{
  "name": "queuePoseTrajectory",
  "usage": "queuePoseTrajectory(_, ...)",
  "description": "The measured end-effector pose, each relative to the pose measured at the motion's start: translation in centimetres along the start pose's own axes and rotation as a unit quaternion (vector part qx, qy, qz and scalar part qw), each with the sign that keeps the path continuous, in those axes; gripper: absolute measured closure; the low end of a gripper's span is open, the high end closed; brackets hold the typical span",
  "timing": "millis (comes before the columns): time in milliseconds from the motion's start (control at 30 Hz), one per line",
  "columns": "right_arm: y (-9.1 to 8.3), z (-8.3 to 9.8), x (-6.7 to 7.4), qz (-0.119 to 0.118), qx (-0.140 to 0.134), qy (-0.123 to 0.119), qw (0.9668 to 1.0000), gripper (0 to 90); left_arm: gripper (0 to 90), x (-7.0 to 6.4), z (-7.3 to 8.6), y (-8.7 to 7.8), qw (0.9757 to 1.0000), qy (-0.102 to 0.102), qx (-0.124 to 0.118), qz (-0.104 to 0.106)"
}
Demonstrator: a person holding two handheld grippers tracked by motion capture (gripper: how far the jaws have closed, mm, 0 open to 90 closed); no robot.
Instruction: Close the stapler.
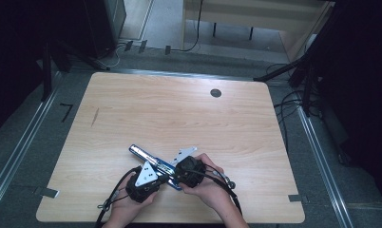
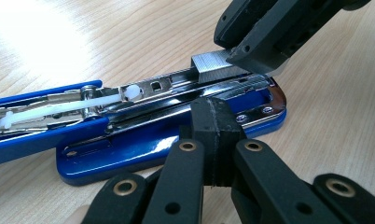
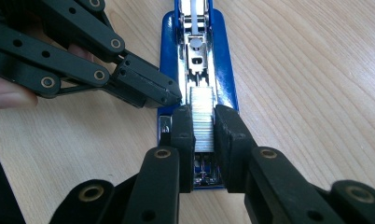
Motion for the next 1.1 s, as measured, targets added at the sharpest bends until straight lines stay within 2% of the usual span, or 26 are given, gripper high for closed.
queuePoseTrajectory(767, -0.4, -0.03, -0.14, -0.014, -0.008, 0.015, 0.9998, 79.5, 90.0, 0.0, -0.01, 0.01, 1.0, -0.002, -0.001, 0.0)
queuePoseTrajectory(1100, -0.71, -0.22, 0.09, -0.015, -0.003, 0.005, 0.9999, 79.5, 90.0, 0.0, -0.01, 0.01, 1.0, -0.002, -0.001, 0.001)
Point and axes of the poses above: each handheld gripper's, and its own axes: y roughly forward along the jaws, z roughly out of its underside, x roughly to its left, the point moved 5 cm from there along y, roughly forward along the jaws, and after that the axes turned 13 degrees about -z, right-handed, at the moved point
